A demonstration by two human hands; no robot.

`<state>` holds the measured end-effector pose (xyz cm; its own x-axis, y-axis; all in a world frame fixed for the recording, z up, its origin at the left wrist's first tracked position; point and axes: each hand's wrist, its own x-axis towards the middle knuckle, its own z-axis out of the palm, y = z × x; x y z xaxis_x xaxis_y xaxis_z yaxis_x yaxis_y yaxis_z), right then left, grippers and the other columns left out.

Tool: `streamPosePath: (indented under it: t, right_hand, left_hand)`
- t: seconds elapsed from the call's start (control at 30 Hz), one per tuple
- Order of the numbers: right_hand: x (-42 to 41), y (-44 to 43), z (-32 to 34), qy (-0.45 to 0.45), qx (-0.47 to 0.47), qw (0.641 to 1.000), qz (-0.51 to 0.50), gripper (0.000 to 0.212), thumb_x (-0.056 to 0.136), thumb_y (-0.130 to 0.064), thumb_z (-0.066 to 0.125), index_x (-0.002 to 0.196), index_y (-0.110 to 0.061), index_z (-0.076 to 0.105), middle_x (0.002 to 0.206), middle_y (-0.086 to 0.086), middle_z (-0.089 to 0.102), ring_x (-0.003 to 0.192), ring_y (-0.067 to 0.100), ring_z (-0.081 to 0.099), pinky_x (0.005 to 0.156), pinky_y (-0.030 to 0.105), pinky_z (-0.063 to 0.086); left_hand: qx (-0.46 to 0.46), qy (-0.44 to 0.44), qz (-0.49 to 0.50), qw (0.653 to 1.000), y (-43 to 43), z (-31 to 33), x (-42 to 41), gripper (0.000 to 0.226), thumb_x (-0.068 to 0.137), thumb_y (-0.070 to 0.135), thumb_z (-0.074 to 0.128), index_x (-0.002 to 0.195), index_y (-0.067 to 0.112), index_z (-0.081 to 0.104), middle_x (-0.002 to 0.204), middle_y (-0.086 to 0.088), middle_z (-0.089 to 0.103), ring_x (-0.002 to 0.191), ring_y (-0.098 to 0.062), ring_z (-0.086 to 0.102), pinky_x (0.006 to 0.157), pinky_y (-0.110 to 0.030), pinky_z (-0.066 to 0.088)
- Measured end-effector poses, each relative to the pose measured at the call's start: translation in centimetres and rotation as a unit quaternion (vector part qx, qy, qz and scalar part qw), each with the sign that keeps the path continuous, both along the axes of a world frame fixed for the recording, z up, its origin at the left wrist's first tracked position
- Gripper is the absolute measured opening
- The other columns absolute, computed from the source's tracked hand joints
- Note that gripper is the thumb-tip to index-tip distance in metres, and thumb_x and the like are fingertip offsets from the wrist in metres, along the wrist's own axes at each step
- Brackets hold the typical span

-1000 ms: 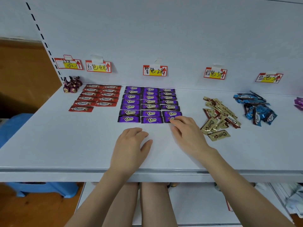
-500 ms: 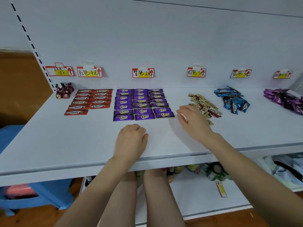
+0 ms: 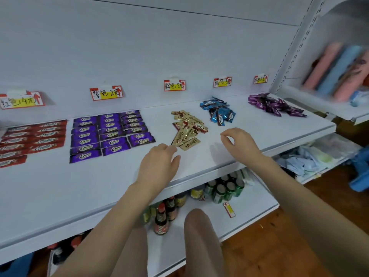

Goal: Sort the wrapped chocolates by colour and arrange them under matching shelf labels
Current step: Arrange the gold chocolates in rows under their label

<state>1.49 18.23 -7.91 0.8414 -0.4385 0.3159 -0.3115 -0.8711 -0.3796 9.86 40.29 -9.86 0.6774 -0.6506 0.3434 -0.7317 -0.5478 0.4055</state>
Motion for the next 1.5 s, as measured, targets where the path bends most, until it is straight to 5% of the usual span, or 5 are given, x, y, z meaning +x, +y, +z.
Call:
streamPosePath:
  t: [0.37, 0.63, 0.87, 1.37, 1.5]
  right_hand:
    - [10.5, -6.5, -0.2, -0.02, 0.075, 0.992, 0.096, 0.023, 0.095, -0.016, 0.047, 0.106, -0.004, 0.063, 0.104, 0.006, 0.064, 0.093, 0.014, 0.052, 0.073, 0.015, 0.031]
    - [17.4, -7.4, -1.3, 0.027, 0.092, 0.983, 0.158, 0.027, 0.095, -0.015, 0.045, 0.113, -0.001, 0.059, 0.112, 0.014, 0.061, 0.106, 0.026, 0.053, 0.089, 0.03, 0.037]
    - [19.6, -6.5, -2.5, 0.117, 0.086, 0.947, 0.287, 0.032, 0.098, -0.022, 0.037, 0.117, -0.006, 0.056, 0.117, 0.012, 0.059, 0.109, 0.025, 0.05, 0.078, 0.024, 0.032]
    - [9.5, -7.2, -3.5, 0.09, 0.157, 0.9, 0.397, 0.037, 0.1, -0.03, 0.034, 0.134, -0.019, 0.042, 0.132, -0.001, 0.051, 0.118, 0.014, 0.048, 0.092, 0.022, 0.035]
    - [7.2, -8.1, -3.2, 0.028, 0.195, 0.917, 0.346, 0.044, 0.096, -0.034, 0.045, 0.136, -0.016, 0.04, 0.138, -0.001, 0.046, 0.126, 0.013, 0.043, 0.093, 0.017, 0.03]
  left_hand:
    - [0.034, 0.043, 0.028, 0.998, -9.4, -2.2, 5.8, 0.081, 0.083, 0.056, 0.056, 0.143, 0.008, 0.028, 0.136, -0.009, 0.04, 0.124, -0.025, 0.036, 0.101, -0.026, 0.027]
    - [0.07, 0.046, 0.018, 0.996, -11.7, -2.7, 8.5, 0.088, 0.086, 0.06, 0.047, 0.149, 0.008, 0.012, 0.157, -0.009, 0.012, 0.144, -0.024, 0.011, 0.116, -0.038, 0.012]
    - [0.044, -0.024, 0.042, 0.998, -10.9, -2.3, 6.4, 0.058, 0.09, 0.053, 0.044, 0.118, 0.004, 0.058, 0.113, -0.011, 0.06, 0.108, -0.026, 0.052, 0.096, -0.026, 0.03]
    - [0.047, 0.069, 0.162, 0.983, -9.8, -2.3, 0.9, 0.086, 0.08, 0.059, 0.059, 0.147, 0.016, 0.026, 0.153, -0.006, 0.028, 0.139, -0.019, 0.025, 0.112, -0.029, 0.018]
    - [0.084, 0.048, 0.141, 0.985, -10.3, -1.9, 0.3, 0.068, 0.086, 0.057, 0.053, 0.139, 0.017, 0.042, 0.138, -0.002, 0.049, 0.125, -0.018, 0.044, 0.105, -0.029, 0.03]
